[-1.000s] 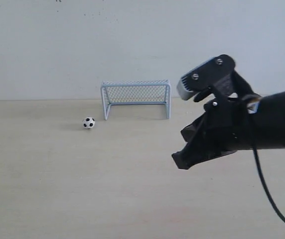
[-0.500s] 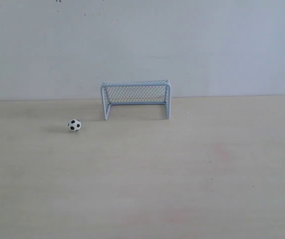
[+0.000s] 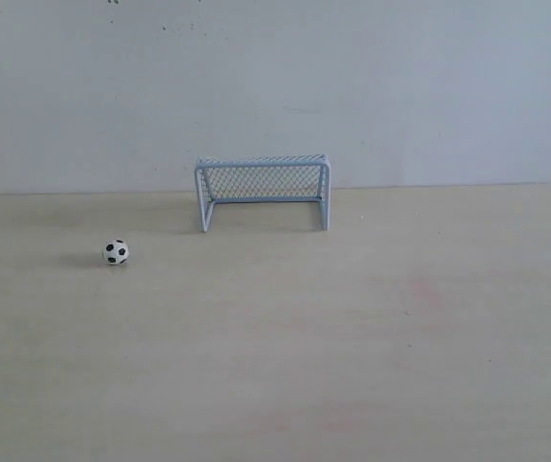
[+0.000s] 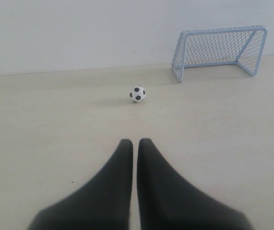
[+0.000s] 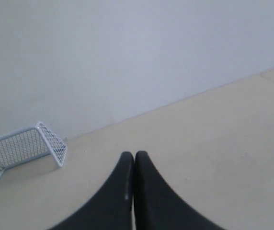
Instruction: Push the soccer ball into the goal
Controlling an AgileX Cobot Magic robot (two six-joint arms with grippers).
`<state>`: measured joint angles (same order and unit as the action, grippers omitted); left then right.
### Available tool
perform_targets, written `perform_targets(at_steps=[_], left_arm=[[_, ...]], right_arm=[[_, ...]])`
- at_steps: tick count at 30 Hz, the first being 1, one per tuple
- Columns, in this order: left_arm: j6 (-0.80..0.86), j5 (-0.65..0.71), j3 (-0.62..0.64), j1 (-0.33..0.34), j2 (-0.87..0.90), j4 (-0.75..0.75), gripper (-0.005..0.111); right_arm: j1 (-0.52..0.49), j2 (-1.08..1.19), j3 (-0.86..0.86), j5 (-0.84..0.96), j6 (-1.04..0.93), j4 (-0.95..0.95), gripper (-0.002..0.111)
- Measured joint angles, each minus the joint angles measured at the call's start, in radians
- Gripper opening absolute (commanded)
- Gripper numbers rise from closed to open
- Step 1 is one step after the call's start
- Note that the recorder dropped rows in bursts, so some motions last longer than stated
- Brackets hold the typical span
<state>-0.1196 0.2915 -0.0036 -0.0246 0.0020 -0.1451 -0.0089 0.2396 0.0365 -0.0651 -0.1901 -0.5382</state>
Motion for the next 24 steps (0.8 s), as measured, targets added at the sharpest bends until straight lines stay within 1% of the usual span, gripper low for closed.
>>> perform_targets(at_steps=[6, 13, 19, 21, 22, 23, 24], left_arm=[[0.000, 0.000, 0.000, 0.000, 0.000, 0.000, 0.004], [0.000, 0.000, 0.000, 0.000, 0.000, 0.000, 0.004], [0.000, 0.000, 0.000, 0.000, 0.000, 0.000, 0.004], [0.000, 0.000, 0.000, 0.000, 0.000, 0.000, 0.004], [0.000, 0.000, 0.000, 0.000, 0.000, 0.000, 0.004], [0.000, 0.000, 0.000, 0.000, 0.000, 0.000, 0.004], [0.000, 0.000, 0.000, 0.000, 0.000, 0.000, 0.004]], right_arm=[[0.000, -0.173, -0.030, -0.009, -0.013, 0.000, 0.000], [0.000, -0.194, -0.033, 0.044, -0.101, 0.000, 0.000], [0.000, -0.194, -0.033, 0.154, -0.122, 0.017, 0.000], [0.000, -0.194, -0.033, 0.192, -0.086, 0.104, 0.000], [0.000, -0.196, -0.033, 0.225, -0.014, 0.200, 0.000], [0.000, -0.199, -0.033, 0.246, 0.018, 0.237, 0.000], [0.000, -0.217, -0.033, 0.298, 0.085, 0.313, 0.000]])
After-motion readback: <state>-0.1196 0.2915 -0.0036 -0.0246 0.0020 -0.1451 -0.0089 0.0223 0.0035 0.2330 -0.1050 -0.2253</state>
